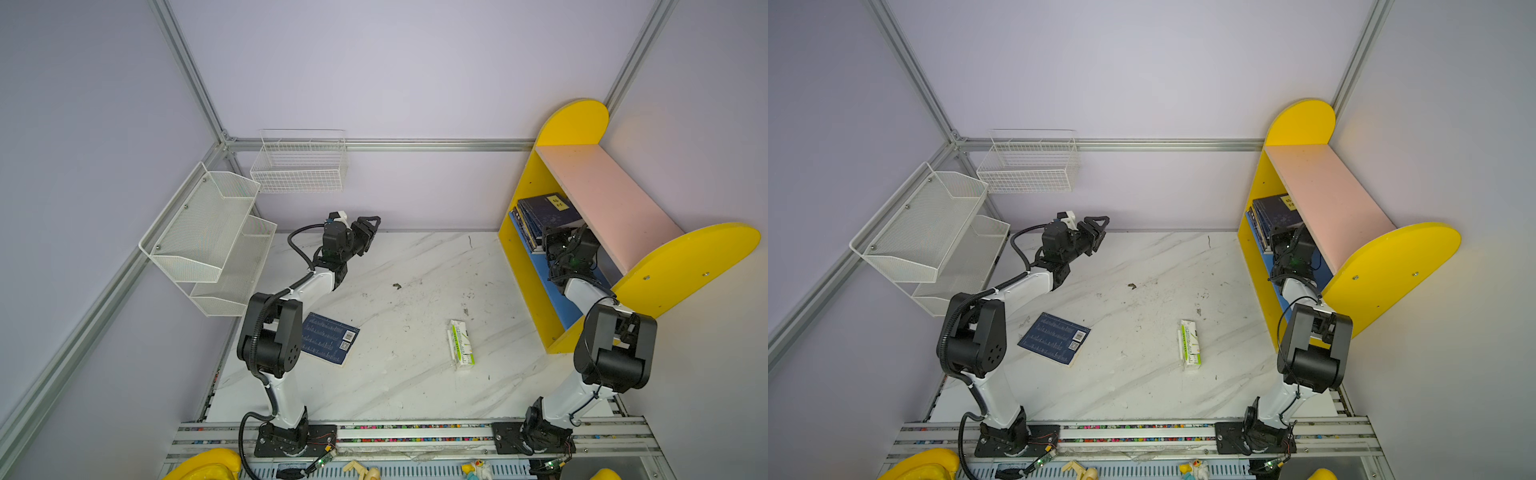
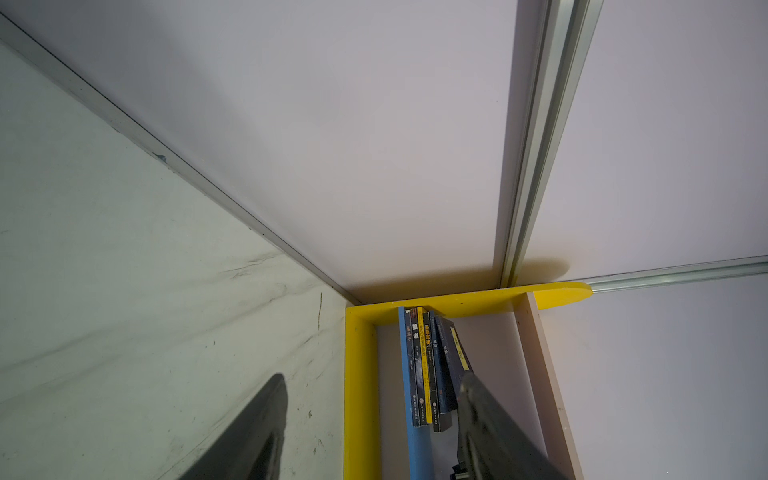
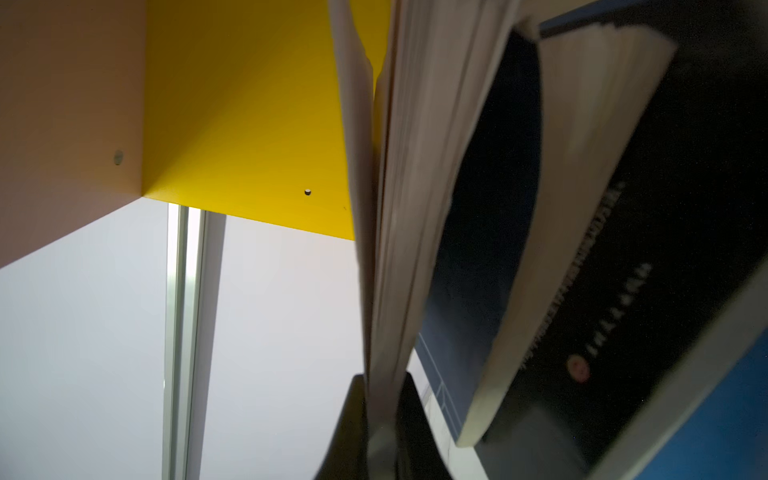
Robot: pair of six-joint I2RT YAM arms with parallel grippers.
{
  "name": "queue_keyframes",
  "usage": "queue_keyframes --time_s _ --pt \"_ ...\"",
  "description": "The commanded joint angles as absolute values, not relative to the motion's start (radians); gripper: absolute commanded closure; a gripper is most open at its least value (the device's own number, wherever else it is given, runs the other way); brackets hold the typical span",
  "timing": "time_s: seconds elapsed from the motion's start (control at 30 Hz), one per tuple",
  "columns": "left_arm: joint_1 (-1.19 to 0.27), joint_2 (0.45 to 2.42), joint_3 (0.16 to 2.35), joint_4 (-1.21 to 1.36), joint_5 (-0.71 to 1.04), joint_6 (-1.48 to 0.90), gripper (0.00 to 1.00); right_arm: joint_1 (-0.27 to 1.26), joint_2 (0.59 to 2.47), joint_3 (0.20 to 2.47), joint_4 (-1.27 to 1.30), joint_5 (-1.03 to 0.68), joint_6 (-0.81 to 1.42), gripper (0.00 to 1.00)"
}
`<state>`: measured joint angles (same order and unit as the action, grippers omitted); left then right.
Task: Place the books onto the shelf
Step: 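Push the dark blue book down onto the shelf books with the right gripper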
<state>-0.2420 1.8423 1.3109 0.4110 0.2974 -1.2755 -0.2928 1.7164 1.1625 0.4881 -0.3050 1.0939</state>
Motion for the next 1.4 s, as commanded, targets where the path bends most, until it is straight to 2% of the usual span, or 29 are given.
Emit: queue_keyframes --time_s 0.0,0.4,1.37 --pt "-0.236 1.767 1.267 0.466 0.272 -1.278 0.35 -0.305 1.723 1.213 0.585 -0.311 1.079 1.00" --pt "-0.238 1.739 1.226 0.466 0.242 -1.284 0.35 -0.289 1.773 1.230 0.614 -0.322 1.106 1.00" --pt "-0.238 1.757 1.218 0.467 0.265 -1.298 0.34 -0.268 1.740 1.172 0.615 -0.320 1.095 1.00"
